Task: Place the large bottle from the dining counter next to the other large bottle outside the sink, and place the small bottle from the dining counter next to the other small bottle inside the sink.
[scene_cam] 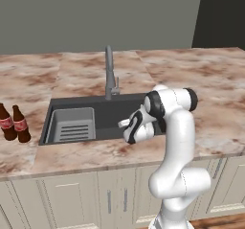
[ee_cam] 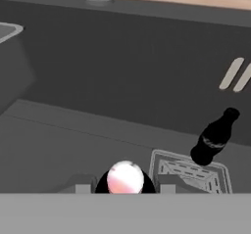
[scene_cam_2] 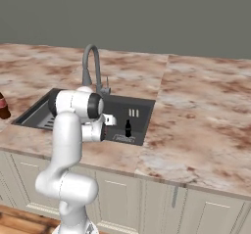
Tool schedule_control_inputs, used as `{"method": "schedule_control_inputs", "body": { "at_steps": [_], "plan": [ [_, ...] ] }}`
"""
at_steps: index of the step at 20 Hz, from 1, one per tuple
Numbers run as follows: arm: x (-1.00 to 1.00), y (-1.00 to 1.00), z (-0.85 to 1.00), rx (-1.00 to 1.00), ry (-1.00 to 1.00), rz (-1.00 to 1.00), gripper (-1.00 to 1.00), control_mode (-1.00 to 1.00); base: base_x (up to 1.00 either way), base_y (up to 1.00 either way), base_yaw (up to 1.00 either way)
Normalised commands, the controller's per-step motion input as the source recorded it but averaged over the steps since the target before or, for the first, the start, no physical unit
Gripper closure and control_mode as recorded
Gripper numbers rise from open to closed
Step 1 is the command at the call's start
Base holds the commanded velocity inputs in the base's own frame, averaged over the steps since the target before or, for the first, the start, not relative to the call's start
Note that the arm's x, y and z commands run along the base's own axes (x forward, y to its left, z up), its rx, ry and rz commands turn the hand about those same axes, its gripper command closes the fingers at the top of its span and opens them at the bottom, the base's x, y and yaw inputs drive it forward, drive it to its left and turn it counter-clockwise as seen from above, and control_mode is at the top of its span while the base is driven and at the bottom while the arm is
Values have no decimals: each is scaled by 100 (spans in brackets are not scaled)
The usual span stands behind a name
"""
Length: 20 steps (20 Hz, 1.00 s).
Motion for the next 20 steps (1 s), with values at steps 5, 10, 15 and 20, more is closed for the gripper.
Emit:
{"method": "schedule_control_inputs", "body": {
  "at_steps": [5, 10, 15, 20],
  "plan": [
    [13, -33, -8, 0, -5, 0, -100, -100, 0, 0, 0],
    [1, -16, 27, 0, -8, 1, -100, -100, 0, 0, 0],
    [0, -2, 65, 0, -6, 0, -100, -100, 0, 0, 0],
    [0, -4, 55, -10, -1, 0, -100, -100, 0, 0, 0]
  ]
}}
